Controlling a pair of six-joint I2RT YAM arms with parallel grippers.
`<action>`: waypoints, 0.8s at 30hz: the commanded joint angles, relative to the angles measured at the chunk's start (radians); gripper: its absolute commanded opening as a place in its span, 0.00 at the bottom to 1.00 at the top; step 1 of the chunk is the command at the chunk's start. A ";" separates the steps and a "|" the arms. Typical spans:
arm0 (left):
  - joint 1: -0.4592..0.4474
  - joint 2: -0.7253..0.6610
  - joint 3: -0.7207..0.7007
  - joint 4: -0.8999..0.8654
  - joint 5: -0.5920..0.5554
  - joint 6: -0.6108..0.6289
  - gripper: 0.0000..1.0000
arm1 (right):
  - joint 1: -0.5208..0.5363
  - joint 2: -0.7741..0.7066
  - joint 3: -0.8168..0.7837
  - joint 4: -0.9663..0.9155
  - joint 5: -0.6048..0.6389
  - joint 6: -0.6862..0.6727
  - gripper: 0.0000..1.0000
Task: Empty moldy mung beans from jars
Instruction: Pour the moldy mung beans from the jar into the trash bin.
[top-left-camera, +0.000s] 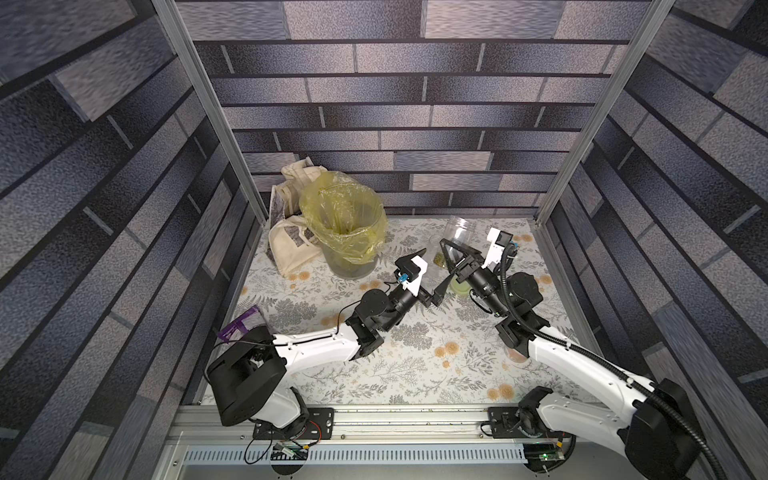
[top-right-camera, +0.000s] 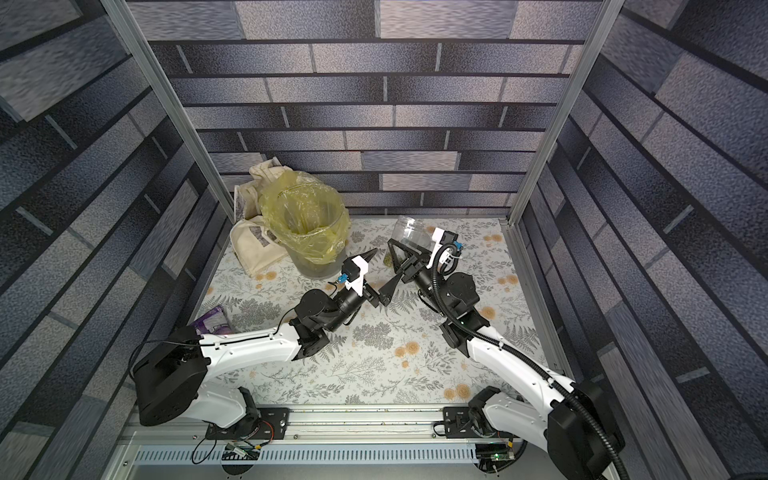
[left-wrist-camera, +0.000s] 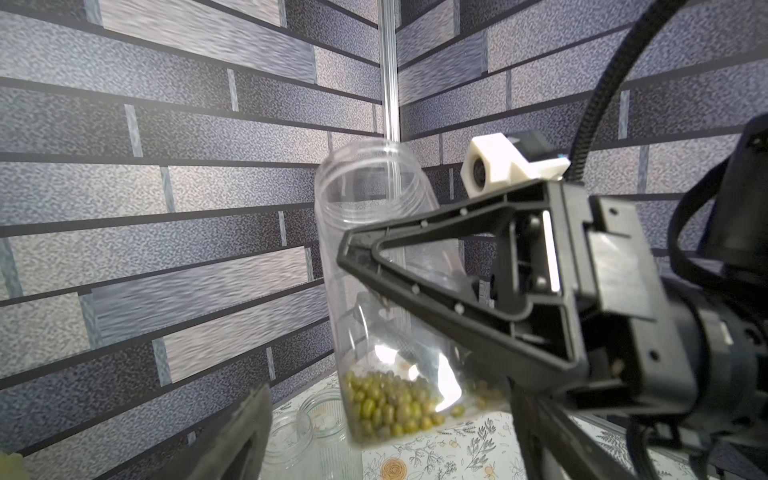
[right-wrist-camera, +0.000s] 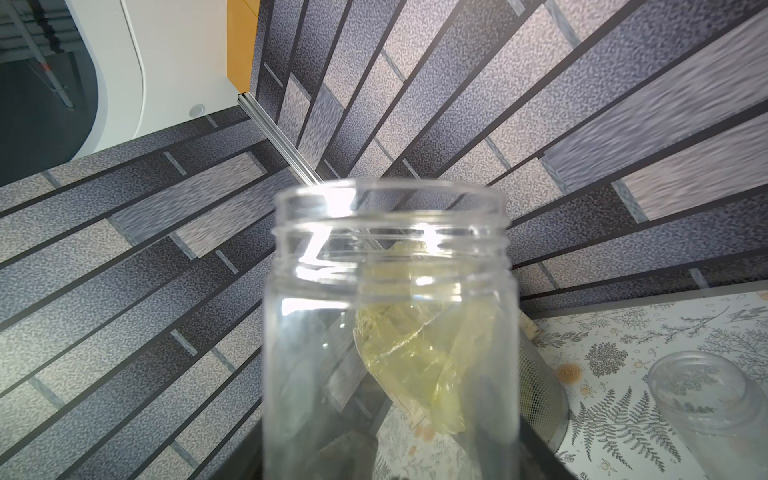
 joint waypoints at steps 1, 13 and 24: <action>0.028 -0.029 -0.004 0.047 0.009 -0.064 0.91 | 0.010 0.016 0.020 -0.001 -0.044 0.012 0.51; 0.063 0.028 0.037 0.047 0.070 -0.164 0.92 | 0.011 0.038 0.020 0.030 -0.074 0.008 0.52; 0.193 -0.133 0.092 -0.392 0.319 -0.238 1.00 | -0.006 -0.011 0.031 -0.108 -0.128 -0.155 0.55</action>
